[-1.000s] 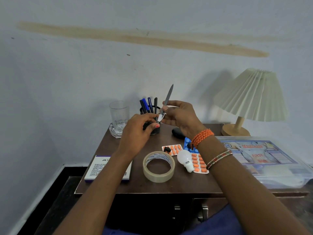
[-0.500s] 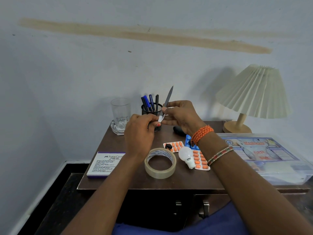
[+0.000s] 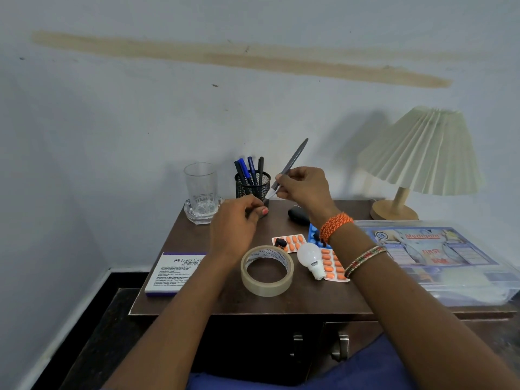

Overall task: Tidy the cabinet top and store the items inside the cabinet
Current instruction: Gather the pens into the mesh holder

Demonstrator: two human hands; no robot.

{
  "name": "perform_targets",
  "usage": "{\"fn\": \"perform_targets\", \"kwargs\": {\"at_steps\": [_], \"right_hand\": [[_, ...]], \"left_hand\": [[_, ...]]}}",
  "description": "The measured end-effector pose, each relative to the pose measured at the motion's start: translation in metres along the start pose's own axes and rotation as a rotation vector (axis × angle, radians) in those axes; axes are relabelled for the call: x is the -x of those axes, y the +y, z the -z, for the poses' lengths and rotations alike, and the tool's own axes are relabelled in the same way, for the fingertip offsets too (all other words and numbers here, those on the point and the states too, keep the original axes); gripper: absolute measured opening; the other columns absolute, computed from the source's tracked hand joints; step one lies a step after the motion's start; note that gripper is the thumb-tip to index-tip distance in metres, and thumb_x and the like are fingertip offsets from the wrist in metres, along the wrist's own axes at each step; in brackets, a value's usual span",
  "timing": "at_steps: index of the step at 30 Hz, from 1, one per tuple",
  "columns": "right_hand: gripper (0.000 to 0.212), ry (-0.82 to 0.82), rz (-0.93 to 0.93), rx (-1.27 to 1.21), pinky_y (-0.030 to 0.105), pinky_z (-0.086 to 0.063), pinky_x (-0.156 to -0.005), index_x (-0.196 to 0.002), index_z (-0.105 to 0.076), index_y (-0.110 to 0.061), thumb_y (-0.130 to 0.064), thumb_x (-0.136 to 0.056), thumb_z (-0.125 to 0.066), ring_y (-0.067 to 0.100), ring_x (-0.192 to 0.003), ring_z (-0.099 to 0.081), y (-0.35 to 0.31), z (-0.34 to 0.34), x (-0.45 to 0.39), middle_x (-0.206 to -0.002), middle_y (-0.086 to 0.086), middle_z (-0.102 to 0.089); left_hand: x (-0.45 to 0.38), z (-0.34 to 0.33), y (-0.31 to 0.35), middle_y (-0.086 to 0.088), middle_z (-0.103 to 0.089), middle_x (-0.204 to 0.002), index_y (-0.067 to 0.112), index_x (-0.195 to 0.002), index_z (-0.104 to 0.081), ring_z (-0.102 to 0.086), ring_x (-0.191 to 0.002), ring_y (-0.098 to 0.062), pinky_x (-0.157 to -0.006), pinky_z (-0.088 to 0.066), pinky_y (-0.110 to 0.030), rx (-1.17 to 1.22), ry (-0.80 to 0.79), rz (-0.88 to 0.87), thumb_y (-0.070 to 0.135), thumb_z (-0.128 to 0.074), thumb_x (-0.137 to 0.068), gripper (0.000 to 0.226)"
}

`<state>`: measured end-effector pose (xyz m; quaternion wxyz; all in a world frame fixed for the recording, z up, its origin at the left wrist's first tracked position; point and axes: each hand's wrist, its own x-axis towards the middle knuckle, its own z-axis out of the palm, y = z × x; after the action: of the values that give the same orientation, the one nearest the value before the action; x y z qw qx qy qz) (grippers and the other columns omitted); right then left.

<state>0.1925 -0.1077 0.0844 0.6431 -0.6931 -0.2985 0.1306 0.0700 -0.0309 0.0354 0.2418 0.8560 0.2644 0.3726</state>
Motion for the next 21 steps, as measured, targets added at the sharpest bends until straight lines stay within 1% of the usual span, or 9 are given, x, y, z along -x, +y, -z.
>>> {"fn": "perform_targets", "kwargs": {"at_steps": [2, 4, 8, 10, 12, 14, 16, 19, 21], "right_hand": [[0.019, -0.023, 0.017, 0.022, 0.021, -0.059, -0.061, -0.101, -0.060, -0.001, -0.008, -0.084, -0.068, 0.017, -0.069, -0.070, 0.000, -0.003, 0.002, -0.090, 0.017, -0.070], [0.031, -0.044, 0.026, 0.035, 0.027, -0.060, -0.064, -0.108, -0.050, -0.008, -0.006, -0.083, -0.068, 0.022, -0.071, -0.071, -0.001, -0.004, 0.004, -0.091, 0.018, -0.069], [0.066, -0.075, 0.046, 0.019, 0.031, -0.061, -0.065, -0.132, -0.028, -0.015, -0.002, -0.082, -0.069, 0.025, -0.072, -0.071, -0.005, -0.005, 0.006, -0.088, 0.015, -0.065], [0.089, -0.066, 0.075, 0.061, 0.034, -0.061, -0.066, -0.144, -0.010, -0.020, -0.002, -0.080, -0.070, 0.026, -0.074, -0.070, -0.005, -0.008, 0.007, -0.087, 0.011, -0.062], [0.102, -0.048, 0.119, 0.129, 0.037, -0.061, -0.068, -0.148, 0.002, -0.021, -0.002, -0.079, -0.070, 0.027, -0.075, -0.070, -0.004, -0.011, 0.006, -0.087, 0.012, -0.062], [0.096, -0.044, 0.150, 0.129, 0.035, -0.061, -0.066, -0.149, -0.002, -0.020, -0.003, -0.081, -0.068, 0.026, -0.073, -0.070, -0.004, -0.011, 0.007, -0.086, 0.009, -0.061], [0.079, -0.031, 0.166, 0.079, 0.030, -0.061, -0.063, -0.147, -0.016, -0.018, -0.004, -0.085, -0.064, 0.024, -0.069, -0.071, -0.006, -0.009, 0.007, -0.086, 0.006, -0.059], [0.053, 0.016, 0.160, -0.017, 0.021, -0.058, -0.057, -0.136, -0.033, -0.013, -0.006, -0.090, -0.058, 0.020, -0.068, -0.070, -0.006, -0.004, 0.008, -0.095, 0.015, -0.063], [0.041, 0.040, 0.149, -0.044, 0.018, -0.056, -0.054, -0.129, -0.038, -0.010, -0.005, -0.091, -0.056, 0.017, -0.064, -0.069, -0.004, -0.002, 0.008, -0.092, 0.019, -0.065]], "left_hand": [[0.000, 0.000, -0.001, 0.002, -0.071, -0.090, 0.020, -0.098, -0.071, -0.062, -0.083, -0.012, -0.070, -0.048, -0.029, 0.018, 0.004, 0.024, 0.030, -0.061, -0.089, 0.017], [0.001, 0.002, -0.003, 0.002, -0.070, -0.083, 0.019, -0.093, -0.070, -0.062, -0.078, -0.013, -0.068, -0.051, -0.032, 0.020, 0.036, 0.047, 0.032, -0.060, -0.090, 0.017], [0.000, 0.004, -0.004, 0.006, -0.066, -0.083, 0.019, -0.097, -0.066, -0.059, -0.076, -0.010, -0.063, -0.047, -0.026, 0.075, 0.081, 0.094, 0.033, -0.058, -0.091, 0.018], [-0.001, 0.003, -0.002, 0.001, -0.068, -0.090, 0.018, -0.106, -0.065, -0.060, -0.080, -0.011, -0.067, -0.049, -0.027, 0.096, 0.039, 0.071, 0.028, -0.057, -0.092, 0.019], [-0.001, 0.002, 0.000, -0.002, -0.070, -0.094, 0.017, -0.111, -0.065, -0.061, -0.082, -0.014, -0.072, -0.051, -0.031, 0.071, -0.008, 0.034, 0.023, -0.056, -0.093, 0.021], [0.000, 0.001, 0.002, -0.002, -0.071, -0.091, 0.015, -0.108, -0.067, -0.063, -0.081, -0.014, -0.072, -0.051, -0.030, 0.075, 0.007, 0.039, 0.018, -0.056, -0.093, 0.019], [0.001, 0.002, 0.000, -0.001, -0.071, -0.087, 0.014, -0.104, -0.069, -0.062, -0.077, -0.014, -0.065, -0.047, -0.027, 0.077, 0.051, 0.065, 0.015, -0.055, -0.093, 0.018], [0.001, 0.003, -0.004, 0.002, -0.071, -0.086, 0.015, -0.103, -0.070, -0.054, -0.066, -0.008, -0.054, -0.035, -0.021, 0.029, 0.073, 0.113, 0.016, -0.055, -0.093, 0.018], [0.001, 0.005, -0.007, 0.004, -0.070, -0.083, 0.016, -0.100, -0.071, -0.054, -0.066, -0.008, -0.055, -0.035, -0.023, -0.003, 0.066, 0.150, 0.019, -0.056, -0.093, 0.017]]}}
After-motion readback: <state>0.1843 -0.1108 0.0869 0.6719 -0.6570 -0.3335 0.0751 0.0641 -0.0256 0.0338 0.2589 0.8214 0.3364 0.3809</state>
